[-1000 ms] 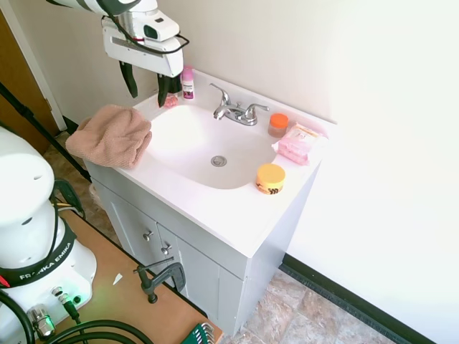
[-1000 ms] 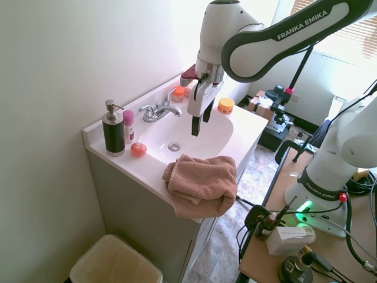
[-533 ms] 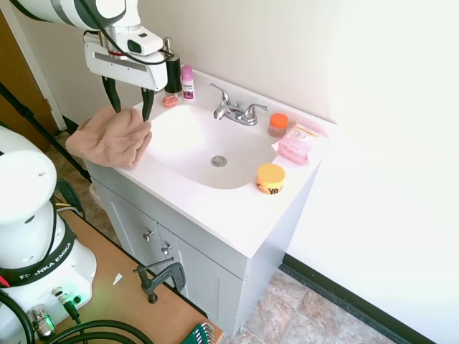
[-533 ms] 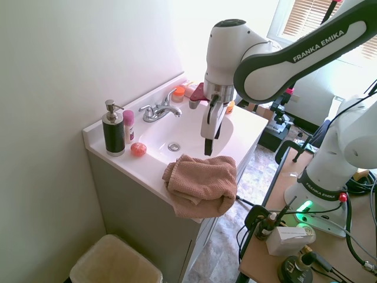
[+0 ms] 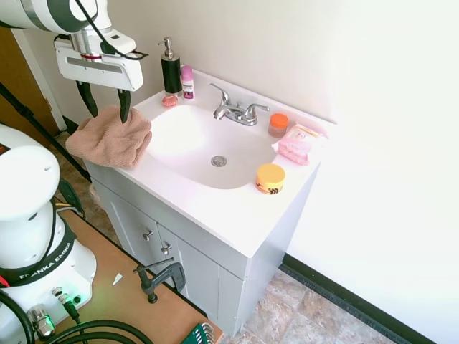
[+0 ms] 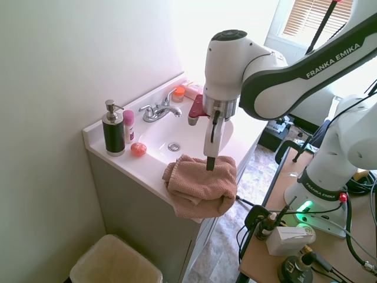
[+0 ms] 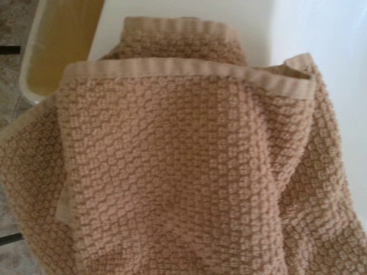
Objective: Wipe the sink
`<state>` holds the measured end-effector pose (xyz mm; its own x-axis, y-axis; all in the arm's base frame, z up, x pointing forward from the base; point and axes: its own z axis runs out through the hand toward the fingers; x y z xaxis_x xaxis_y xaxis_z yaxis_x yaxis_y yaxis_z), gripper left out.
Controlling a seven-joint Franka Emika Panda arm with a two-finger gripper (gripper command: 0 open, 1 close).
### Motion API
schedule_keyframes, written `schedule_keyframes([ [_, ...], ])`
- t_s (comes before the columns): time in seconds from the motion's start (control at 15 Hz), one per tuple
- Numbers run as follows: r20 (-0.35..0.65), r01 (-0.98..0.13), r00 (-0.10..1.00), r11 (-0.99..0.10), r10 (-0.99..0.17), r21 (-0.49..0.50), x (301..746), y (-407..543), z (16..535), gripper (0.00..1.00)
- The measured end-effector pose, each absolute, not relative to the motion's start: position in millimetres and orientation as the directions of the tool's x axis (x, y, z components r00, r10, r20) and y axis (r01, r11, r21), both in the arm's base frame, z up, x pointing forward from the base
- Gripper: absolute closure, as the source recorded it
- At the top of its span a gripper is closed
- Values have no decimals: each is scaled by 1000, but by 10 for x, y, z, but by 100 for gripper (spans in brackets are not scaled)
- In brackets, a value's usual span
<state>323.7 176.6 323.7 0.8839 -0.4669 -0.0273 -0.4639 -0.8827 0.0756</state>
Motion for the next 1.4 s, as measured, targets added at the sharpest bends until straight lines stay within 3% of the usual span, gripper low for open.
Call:
schedule_keyframes([
  [0.8, -38, -435, 896, -892, -443, 122, 3237, 1947, 2729, 0],
  [0.87, -36, -436, 896, -891, -443, 129, 3239, 1949, 2702, 100],
  [1.4, -30, -439, 894, -889, -446, 133, 3259, 1960, 2671, 100],
])
